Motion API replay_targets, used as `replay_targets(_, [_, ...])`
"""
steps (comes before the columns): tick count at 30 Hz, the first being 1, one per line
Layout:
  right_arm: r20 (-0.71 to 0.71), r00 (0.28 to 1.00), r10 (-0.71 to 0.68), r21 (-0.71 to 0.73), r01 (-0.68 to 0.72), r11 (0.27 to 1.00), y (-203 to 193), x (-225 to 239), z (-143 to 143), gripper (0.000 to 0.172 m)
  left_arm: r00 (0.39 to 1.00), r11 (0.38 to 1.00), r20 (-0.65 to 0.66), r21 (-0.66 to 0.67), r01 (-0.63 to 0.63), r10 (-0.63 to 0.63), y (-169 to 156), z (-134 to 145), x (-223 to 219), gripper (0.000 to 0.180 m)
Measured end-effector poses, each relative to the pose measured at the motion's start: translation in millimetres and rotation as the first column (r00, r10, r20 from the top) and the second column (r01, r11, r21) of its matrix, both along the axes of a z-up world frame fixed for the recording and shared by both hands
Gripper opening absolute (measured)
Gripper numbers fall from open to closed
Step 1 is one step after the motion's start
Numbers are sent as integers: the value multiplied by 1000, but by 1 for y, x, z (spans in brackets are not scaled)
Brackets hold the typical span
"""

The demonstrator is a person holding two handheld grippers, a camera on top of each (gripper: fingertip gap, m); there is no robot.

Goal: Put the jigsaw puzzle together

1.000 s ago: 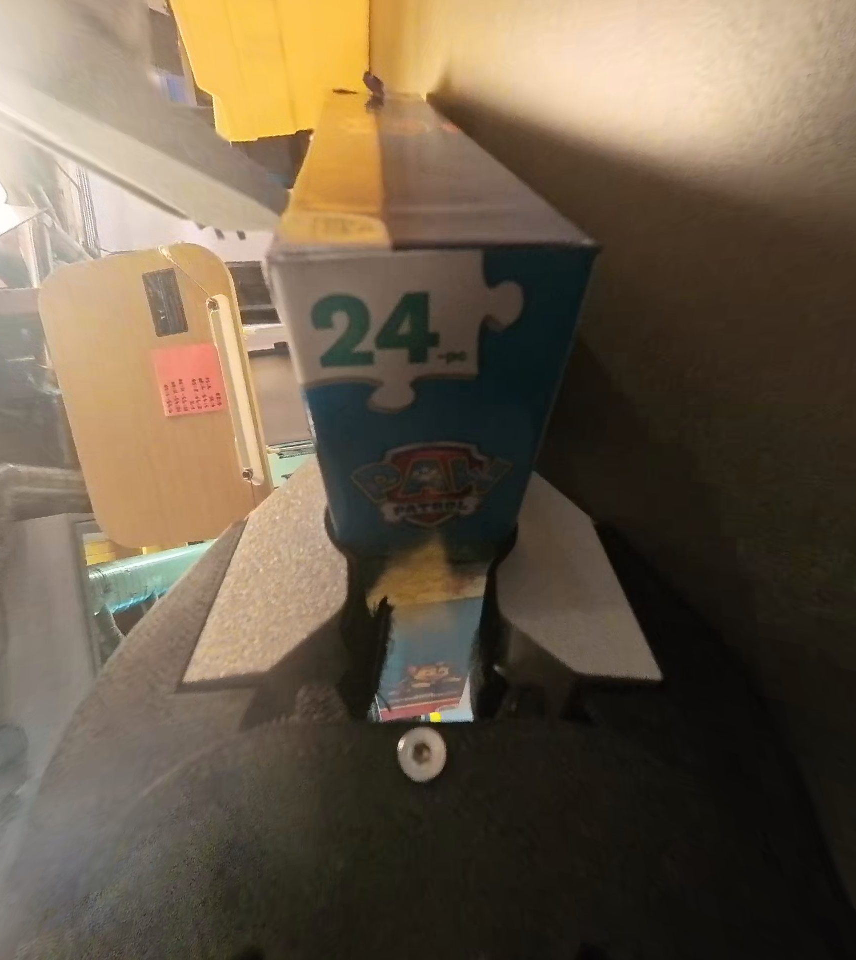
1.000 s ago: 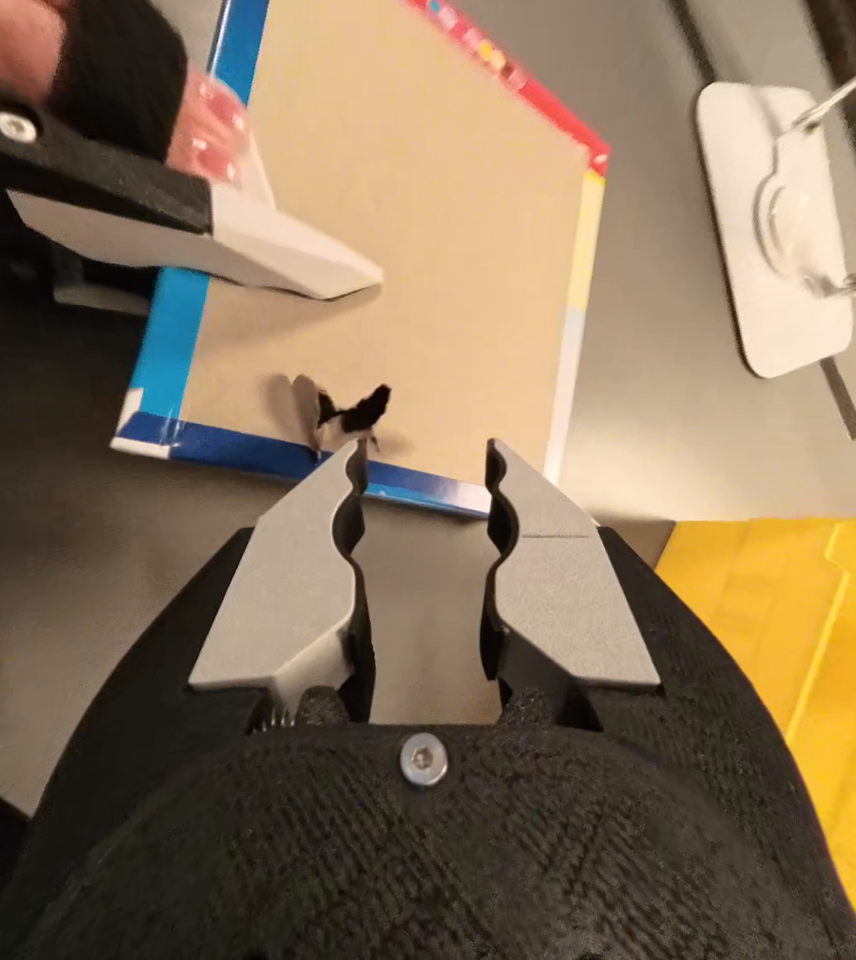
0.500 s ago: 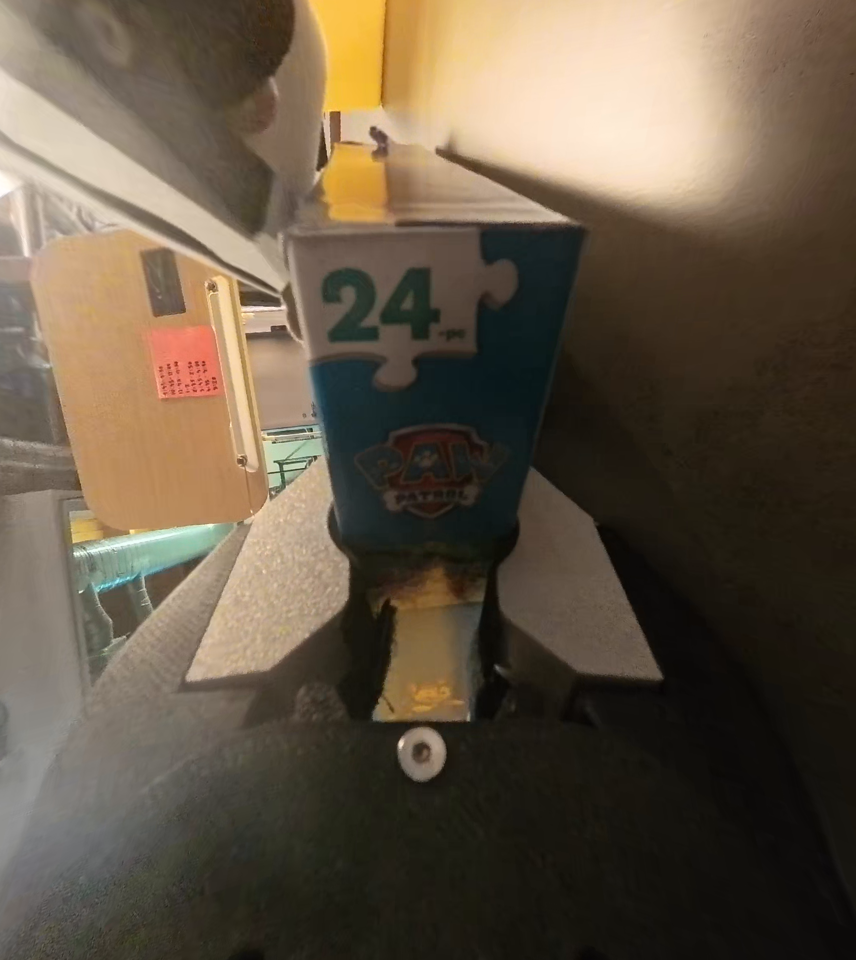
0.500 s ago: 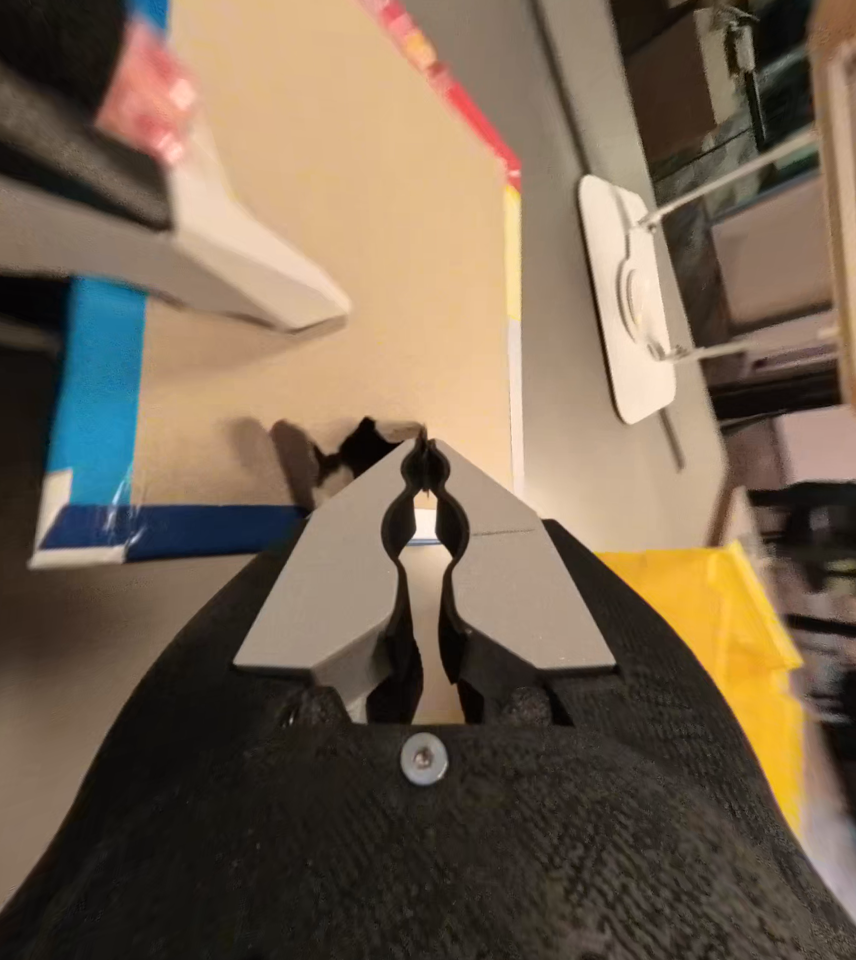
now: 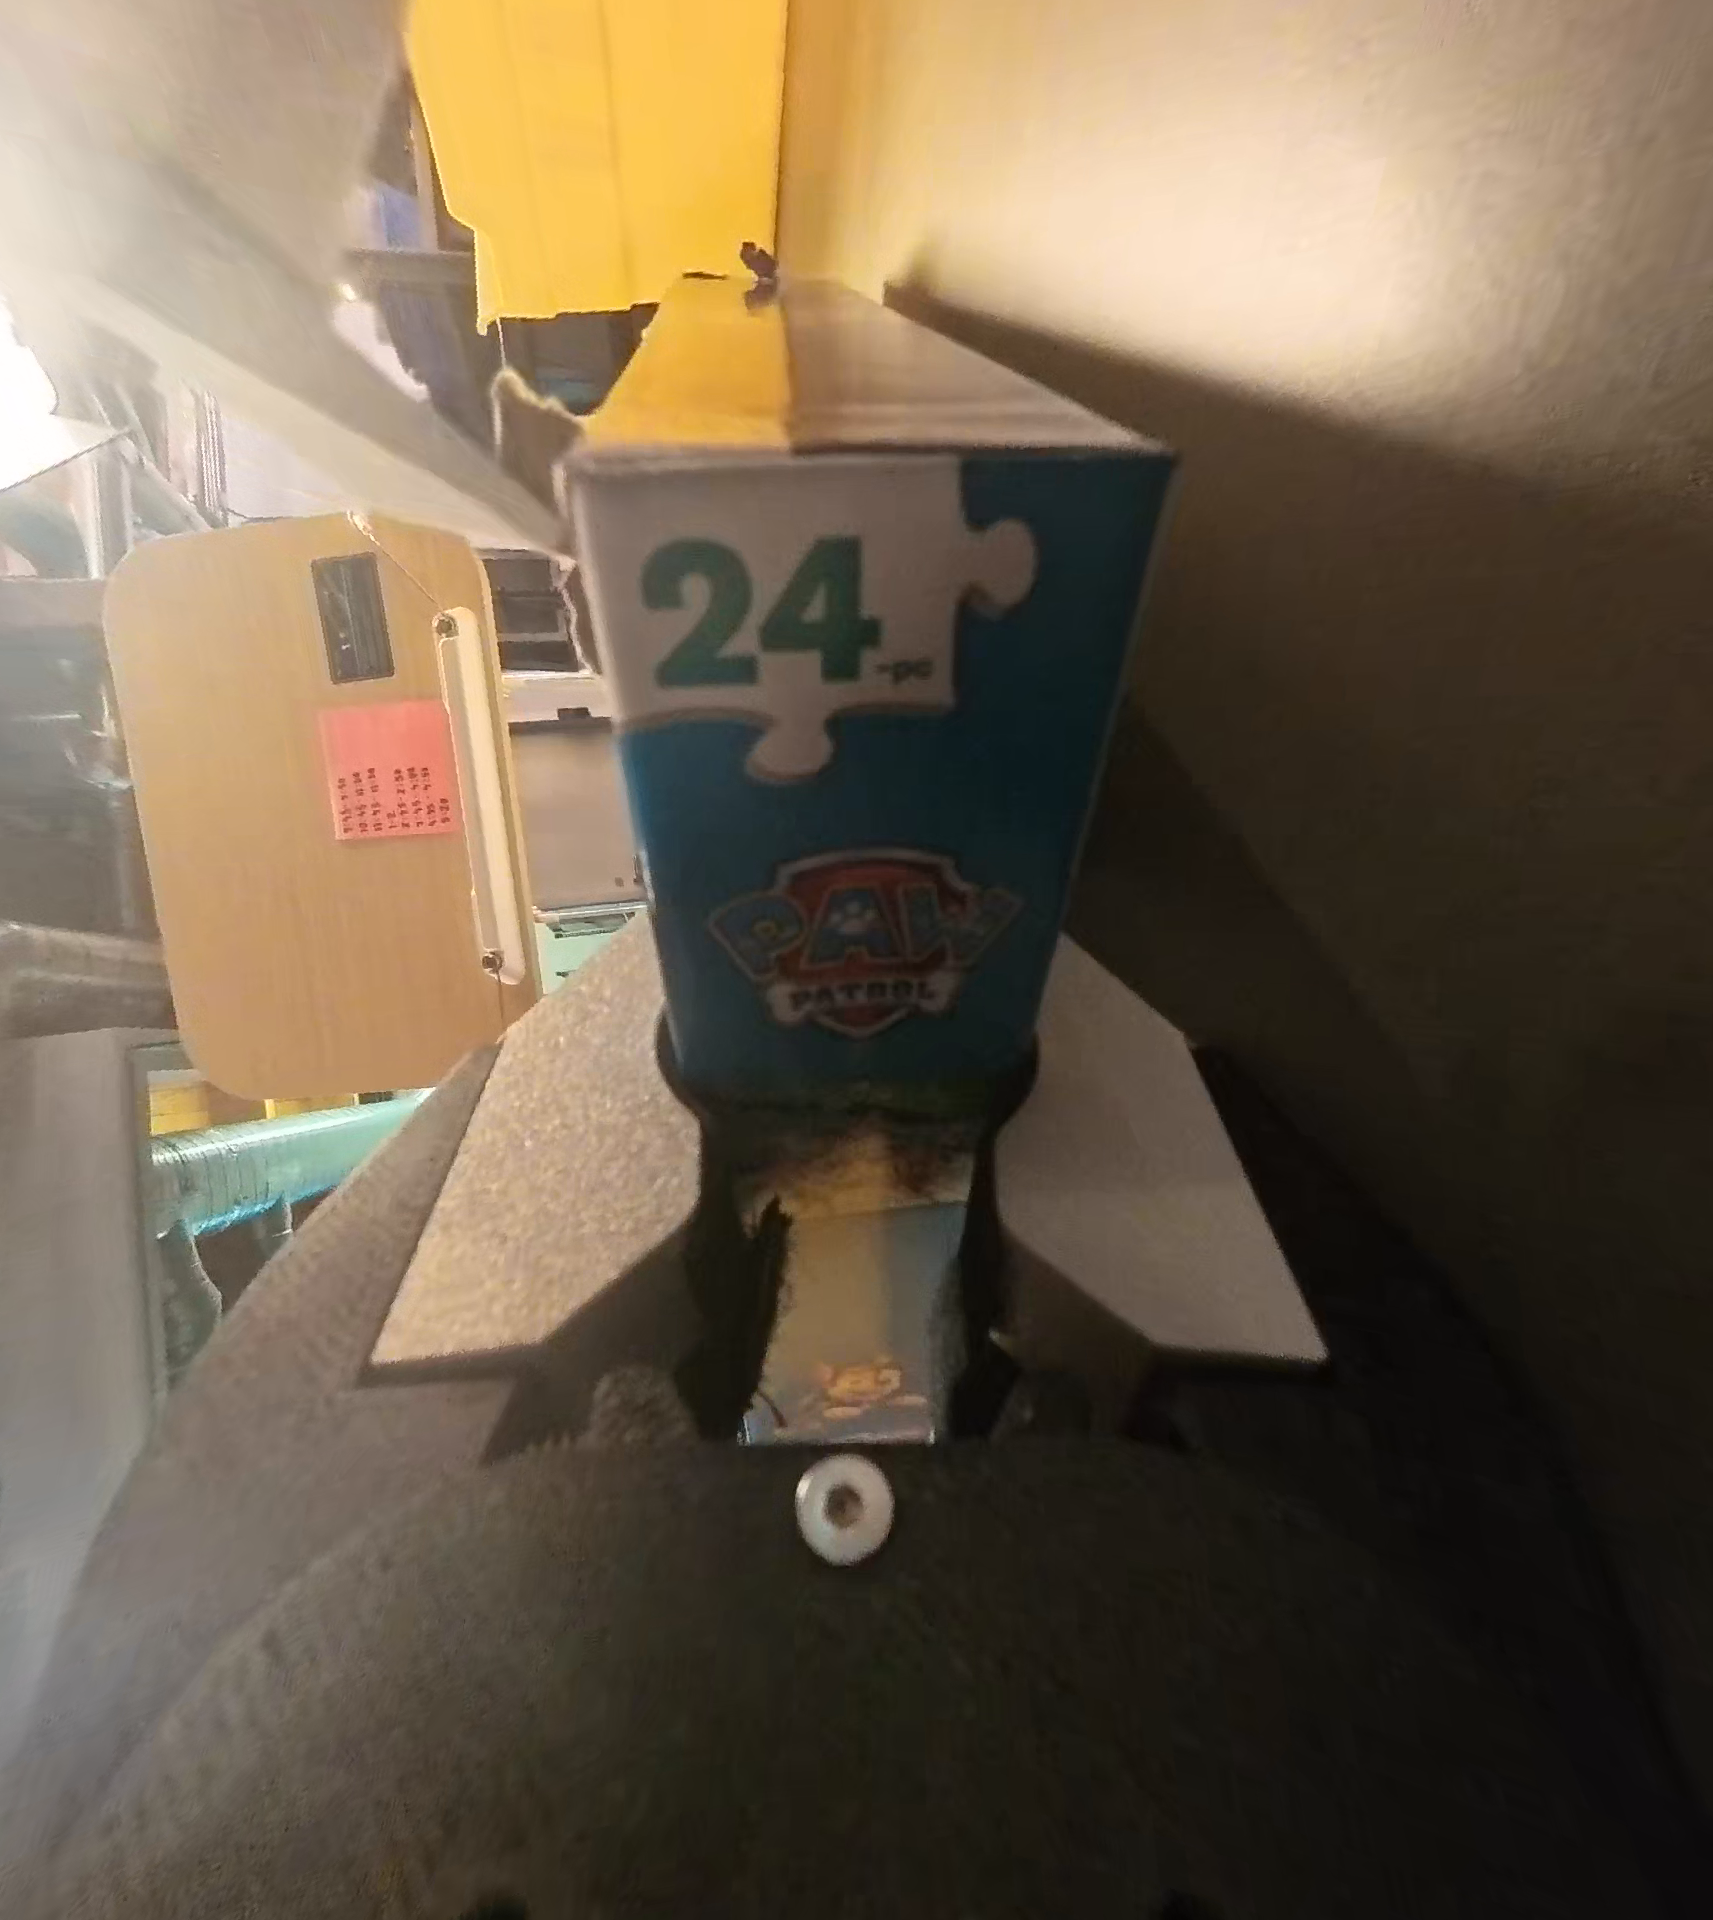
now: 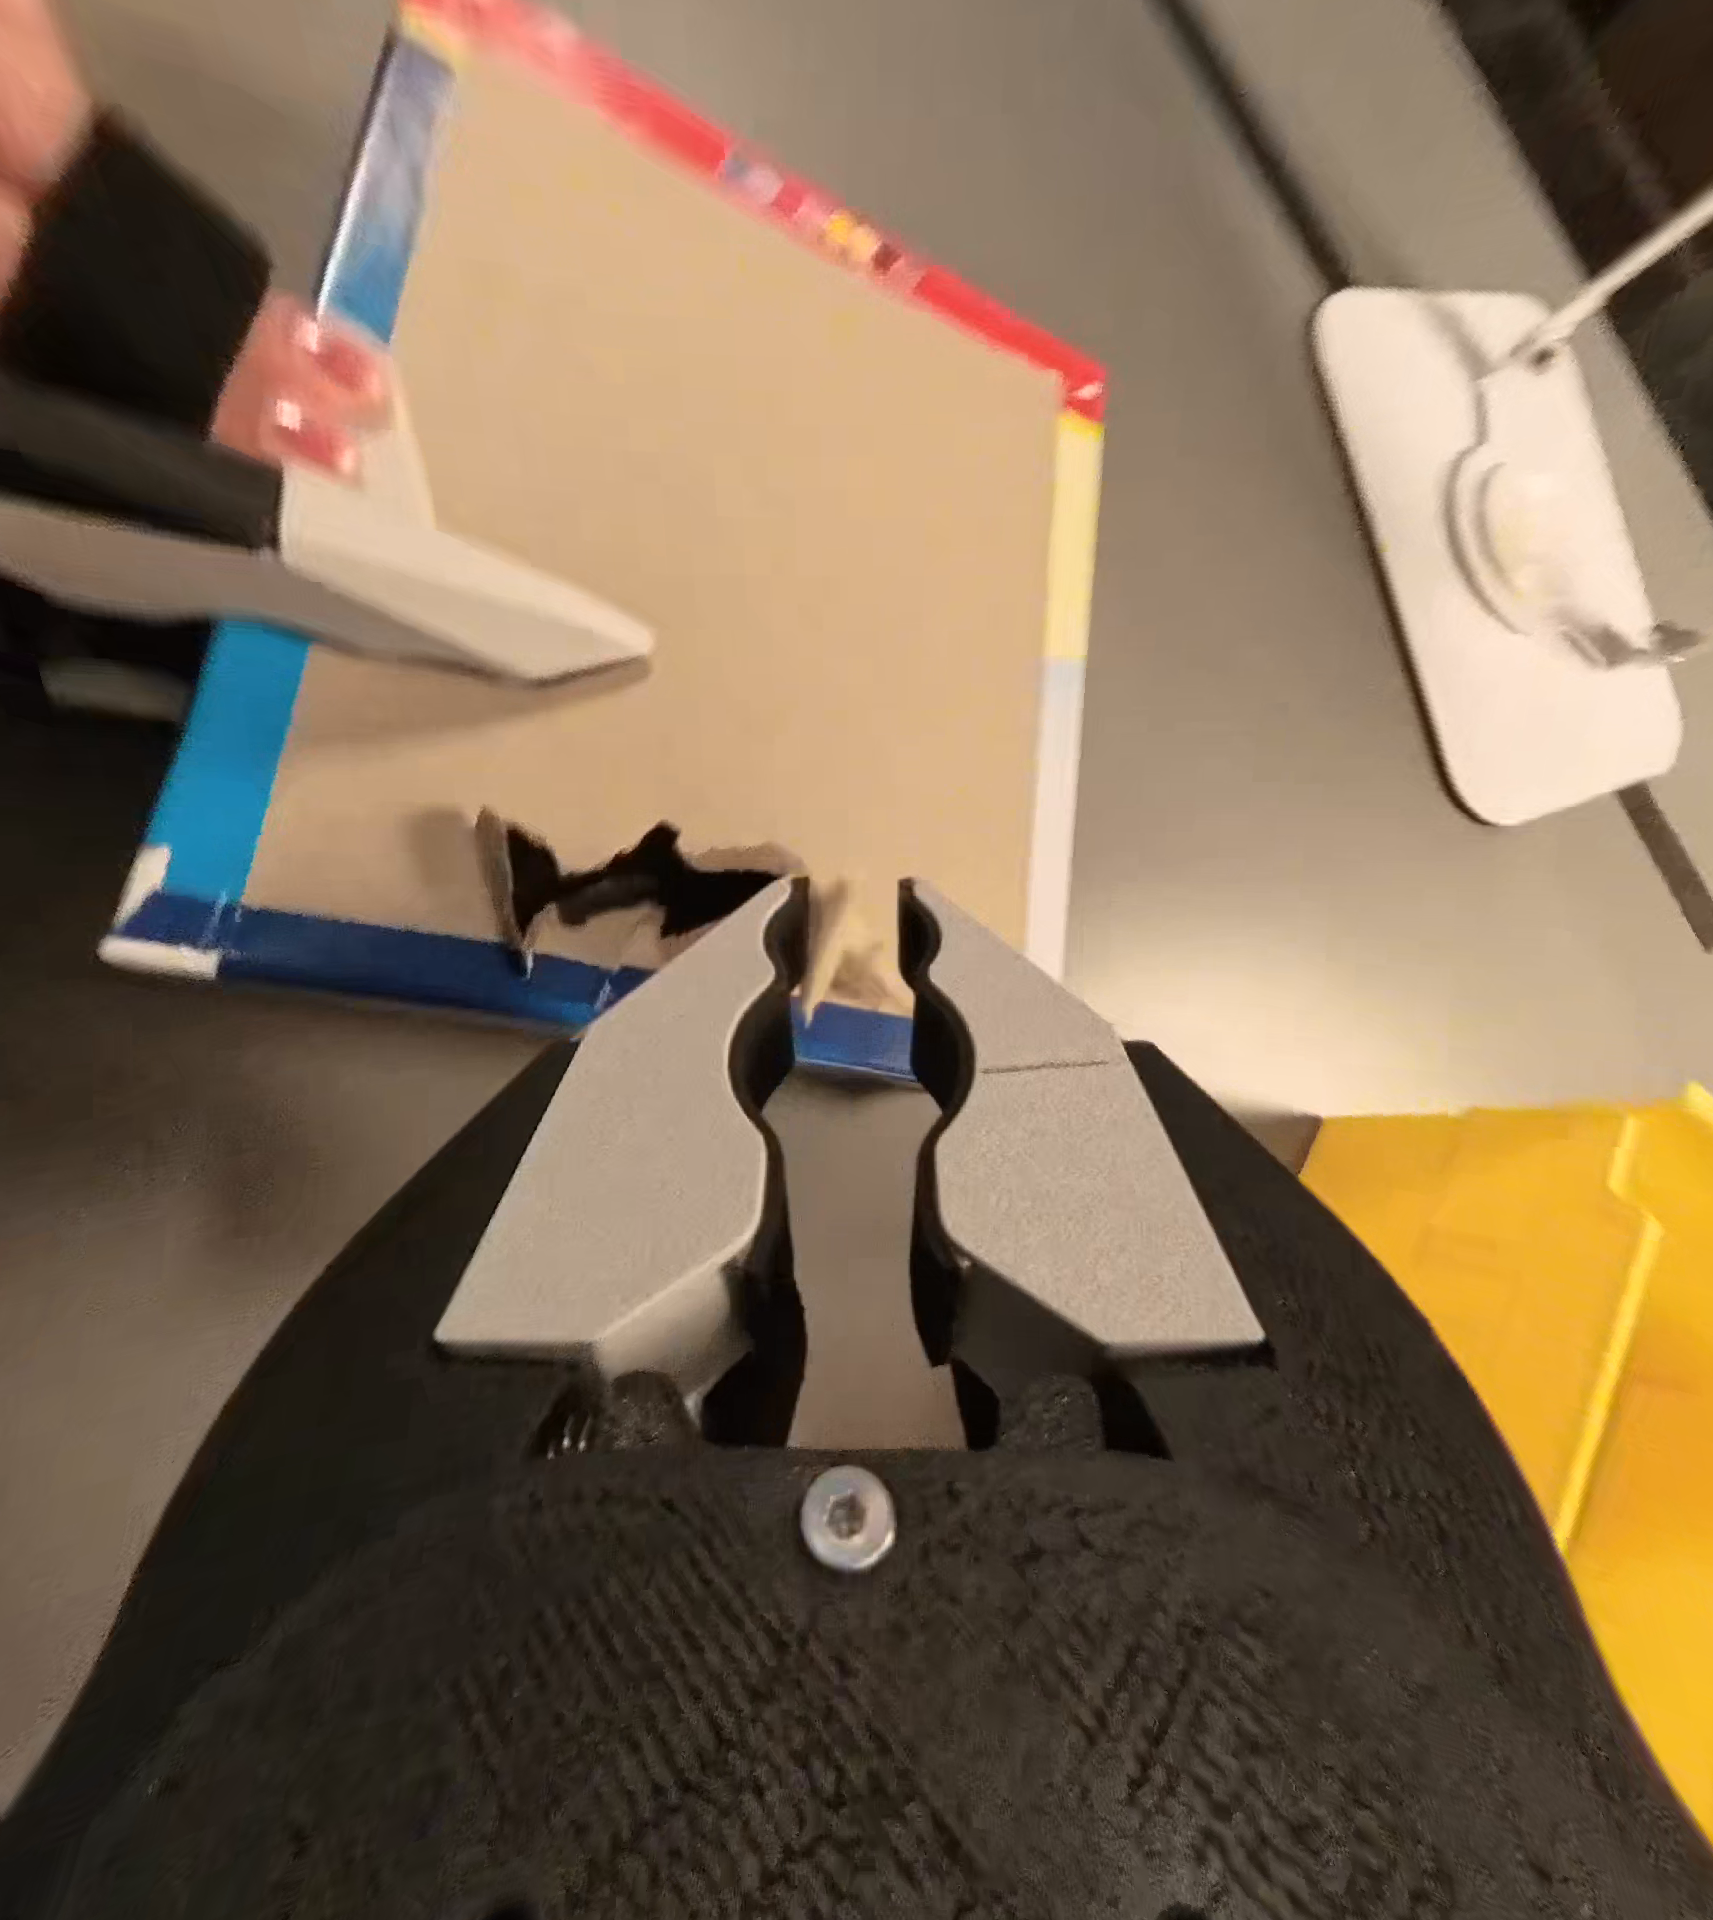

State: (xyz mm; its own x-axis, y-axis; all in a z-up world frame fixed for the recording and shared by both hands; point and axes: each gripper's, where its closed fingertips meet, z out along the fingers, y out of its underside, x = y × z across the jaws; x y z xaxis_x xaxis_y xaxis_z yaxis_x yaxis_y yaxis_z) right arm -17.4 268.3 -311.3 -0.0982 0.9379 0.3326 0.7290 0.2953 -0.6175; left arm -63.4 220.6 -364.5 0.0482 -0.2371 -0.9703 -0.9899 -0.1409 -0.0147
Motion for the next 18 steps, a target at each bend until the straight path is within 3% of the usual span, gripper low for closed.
replay_targets(3, [125,990,58,60,-65,996,-2,0,-20,22,1000,1000,-2,-5,11,-11,-1,0,-1,45])
replay_targets(6, [154,980,125,94,-141,986,-8,-5,-21,40,1000,1000,-3,-3,18,-18,-2,1,-2,45])
replay_targets(11, [277,930,241,194,-300,934,-13,-17,-39,51,998,998,-18,-13,61,-61,-3,3,-1,45])
replay_targets(14, [268,916,298,375,-384,844,-9,-31,-30,49,997,997,0,-17,72,-72,-2,5,-3,44])
replay_targets(18, [259,892,371,643,-446,623,-14,-39,-23,19,996,996,12,-27,87,-86,-1,8,-7,44])
